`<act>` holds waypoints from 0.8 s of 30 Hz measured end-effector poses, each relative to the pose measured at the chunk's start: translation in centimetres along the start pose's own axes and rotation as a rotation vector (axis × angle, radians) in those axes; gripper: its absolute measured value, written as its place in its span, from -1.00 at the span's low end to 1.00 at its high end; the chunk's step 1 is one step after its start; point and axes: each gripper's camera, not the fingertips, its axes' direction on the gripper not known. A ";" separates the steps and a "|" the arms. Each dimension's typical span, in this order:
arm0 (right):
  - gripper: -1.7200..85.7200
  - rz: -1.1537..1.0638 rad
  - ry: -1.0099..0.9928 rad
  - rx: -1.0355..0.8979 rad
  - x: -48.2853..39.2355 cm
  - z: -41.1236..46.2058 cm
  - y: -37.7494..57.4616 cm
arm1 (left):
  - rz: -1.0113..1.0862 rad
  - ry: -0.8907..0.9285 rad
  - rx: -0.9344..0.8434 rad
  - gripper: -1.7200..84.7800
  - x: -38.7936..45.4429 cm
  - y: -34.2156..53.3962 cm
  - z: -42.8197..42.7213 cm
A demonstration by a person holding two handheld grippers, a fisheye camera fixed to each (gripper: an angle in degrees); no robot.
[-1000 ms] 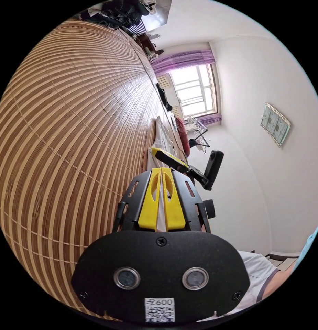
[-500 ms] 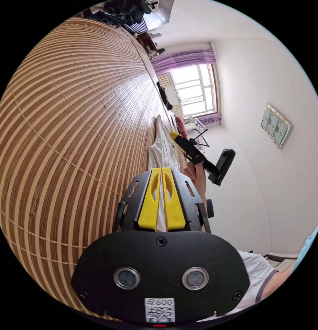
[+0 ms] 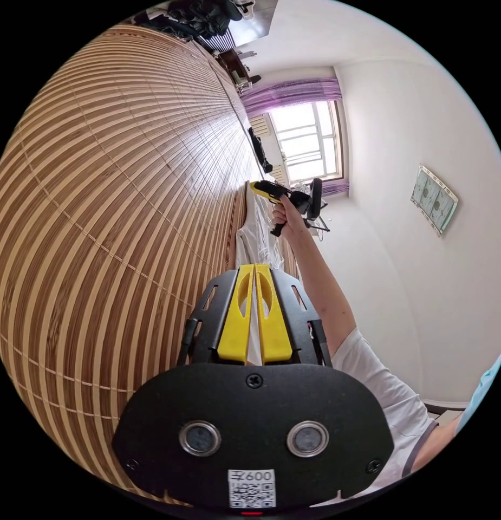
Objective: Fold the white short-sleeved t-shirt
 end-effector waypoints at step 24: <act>-0.80 -0.200 -0.659 -0.183 8.8 -2.3 2.4 | 0.095 -0.097 -0.072 -0.96 2.8 -1.1 1.2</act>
